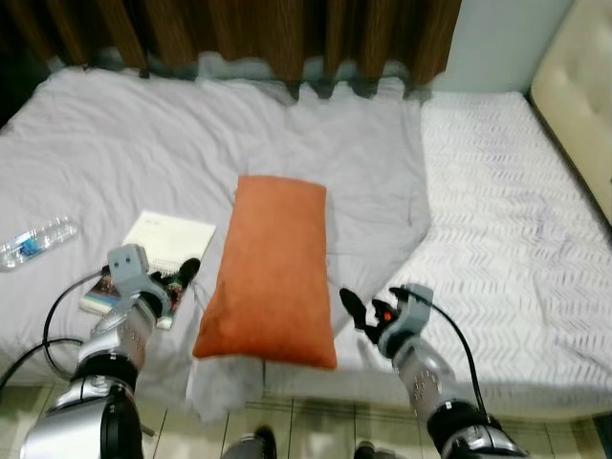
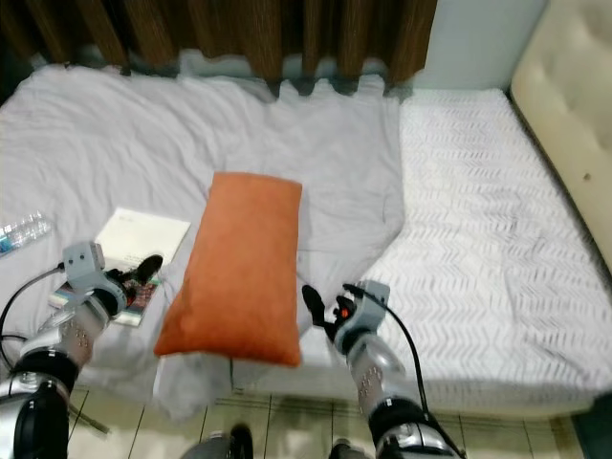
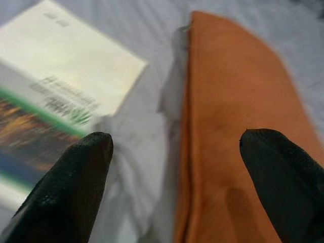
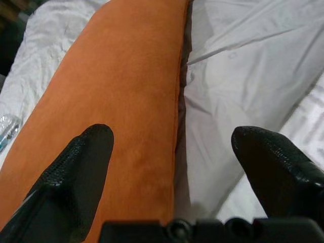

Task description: Clean up the room

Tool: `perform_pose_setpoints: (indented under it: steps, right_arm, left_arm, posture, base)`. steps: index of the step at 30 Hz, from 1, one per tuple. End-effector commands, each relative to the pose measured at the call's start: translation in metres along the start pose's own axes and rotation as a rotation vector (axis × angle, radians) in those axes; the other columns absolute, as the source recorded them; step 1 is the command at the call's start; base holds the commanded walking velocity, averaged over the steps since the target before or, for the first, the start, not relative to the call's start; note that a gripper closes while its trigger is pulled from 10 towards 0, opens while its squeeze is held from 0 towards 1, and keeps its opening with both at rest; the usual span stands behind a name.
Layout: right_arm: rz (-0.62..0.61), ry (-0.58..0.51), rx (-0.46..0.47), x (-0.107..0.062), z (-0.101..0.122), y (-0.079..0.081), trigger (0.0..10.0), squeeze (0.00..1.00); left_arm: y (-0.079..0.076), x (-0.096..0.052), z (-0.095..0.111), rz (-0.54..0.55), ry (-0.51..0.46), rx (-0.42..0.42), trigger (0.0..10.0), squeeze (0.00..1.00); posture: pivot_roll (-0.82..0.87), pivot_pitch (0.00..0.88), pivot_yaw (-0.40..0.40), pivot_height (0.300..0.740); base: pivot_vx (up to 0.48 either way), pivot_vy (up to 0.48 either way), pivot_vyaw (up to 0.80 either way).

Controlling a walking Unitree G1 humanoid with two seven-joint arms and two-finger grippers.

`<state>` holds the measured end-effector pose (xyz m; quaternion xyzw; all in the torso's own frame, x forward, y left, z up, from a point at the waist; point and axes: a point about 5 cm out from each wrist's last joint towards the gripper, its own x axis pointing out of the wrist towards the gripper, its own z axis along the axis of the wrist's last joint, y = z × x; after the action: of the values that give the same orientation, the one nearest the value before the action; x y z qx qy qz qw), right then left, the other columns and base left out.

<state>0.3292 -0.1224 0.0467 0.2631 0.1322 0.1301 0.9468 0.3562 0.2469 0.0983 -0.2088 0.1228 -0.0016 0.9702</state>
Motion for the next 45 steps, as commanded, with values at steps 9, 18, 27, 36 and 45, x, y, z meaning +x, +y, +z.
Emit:
perform_pose_setpoints:
  steps: [9, 18, 27, 36, 45]
  right_arm:
    - [0.047, -0.037, 0.078, 0.016, 0.001, 0.029, 10.0, 0.0]
    - [0.199, 0.062, 0.001, 0.016, -0.024, 0.058, 10.0, 0.0]
    - [0.288, 0.249, -0.13, 0.004, -0.067, 0.073, 10.0, 0.0]
    - [0.259, 0.3, -0.131, -0.001, -0.087, 0.082, 0.0, 0.0]
    - [0.174, 0.29, 0.047, 0.0, -0.085, 0.075, 0.0, 0.0]
  left_arm:
    - [-0.022, 0.005, -0.022, -0.122, 0.041, -0.167, 10.0, 0.0]
    - [-0.037, 0.007, -0.041, -0.174, 0.091, -0.252, 10.0, 0.0]
    - [-0.034, 0.004, -0.054, -0.131, 0.166, -0.232, 10.0, 0.0]
    - [-0.036, 0.002, -0.061, -0.151, 0.226, -0.161, 0.0, 0.0]
    - [-0.043, 0.001, -0.07, -0.196, 0.251, -0.088, 0.0, 0.0]
  posture:
    - [-0.01, 0.507, 0.018, 0.74]
    - [-0.03, 0.514, 0.02, 0.74]
    - [-0.03, 0.517, 0.028, 0.74]
    - [0.0, 0.519, 0.045, 0.74]
    - [0.01, 0.504, 0.055, 0.74]
  base:
    - [0.0, 0.0, 0.0]
    - [0.0, 0.0, 0.0]
    - [0.0, 0.0, 0.0]
    - [0.0, 0.0, 0.0]
    - [0.0, 0.0, 0.0]
